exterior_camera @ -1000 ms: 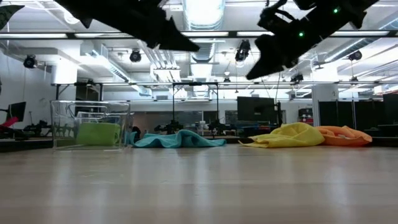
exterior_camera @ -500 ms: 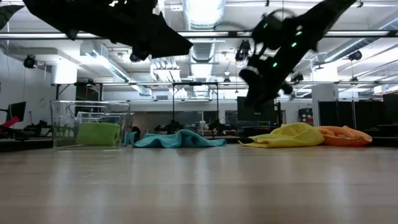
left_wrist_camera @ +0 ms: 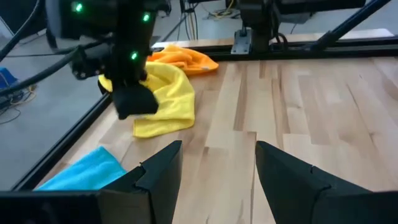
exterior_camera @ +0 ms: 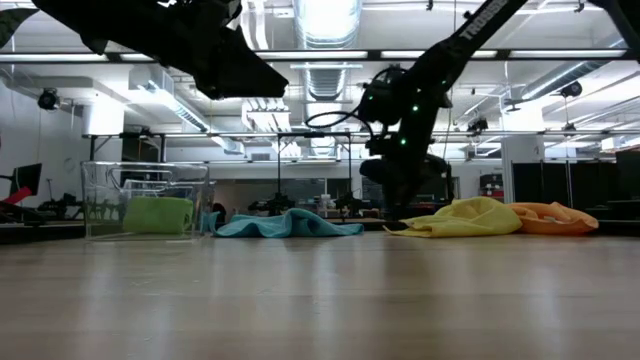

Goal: Roll microfiber towels into tight, uniform cylinder then place into a basket
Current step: Fold the yellow microfiber towel

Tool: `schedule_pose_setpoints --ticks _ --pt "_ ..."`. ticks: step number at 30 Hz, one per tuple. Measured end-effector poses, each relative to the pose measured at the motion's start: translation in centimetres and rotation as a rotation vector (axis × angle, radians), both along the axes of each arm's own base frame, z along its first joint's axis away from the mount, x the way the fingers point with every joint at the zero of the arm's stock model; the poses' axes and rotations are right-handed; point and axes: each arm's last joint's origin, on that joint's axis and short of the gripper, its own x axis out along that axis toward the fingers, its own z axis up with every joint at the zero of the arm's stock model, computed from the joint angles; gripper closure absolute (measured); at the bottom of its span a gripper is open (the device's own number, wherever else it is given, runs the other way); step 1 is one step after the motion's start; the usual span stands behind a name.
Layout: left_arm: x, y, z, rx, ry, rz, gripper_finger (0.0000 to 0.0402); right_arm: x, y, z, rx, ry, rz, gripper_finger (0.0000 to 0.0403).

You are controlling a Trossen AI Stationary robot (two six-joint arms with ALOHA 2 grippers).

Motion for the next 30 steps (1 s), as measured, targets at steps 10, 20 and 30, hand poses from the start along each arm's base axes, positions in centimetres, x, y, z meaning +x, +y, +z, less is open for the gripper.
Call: schedule_pose_setpoints --ticks 10,20,30 --pt "-0.1 0.0 -0.2 0.002 0.022 0.0 0.0214 1.3 -1.7 -1.1 -0.061 0.135 -0.096 0.0215" --pt "-0.1 0.0 -0.3 0.003 0.027 0.0 0.0214 2.2 -2.3 -2.6 -0.054 0.164 -0.113 0.0216" --pt "-0.1 0.0 -0.3 0.003 0.028 -0.001 0.0214 1.0 -2.8 -2.8 -0.015 0.208 -0.181 0.0216"
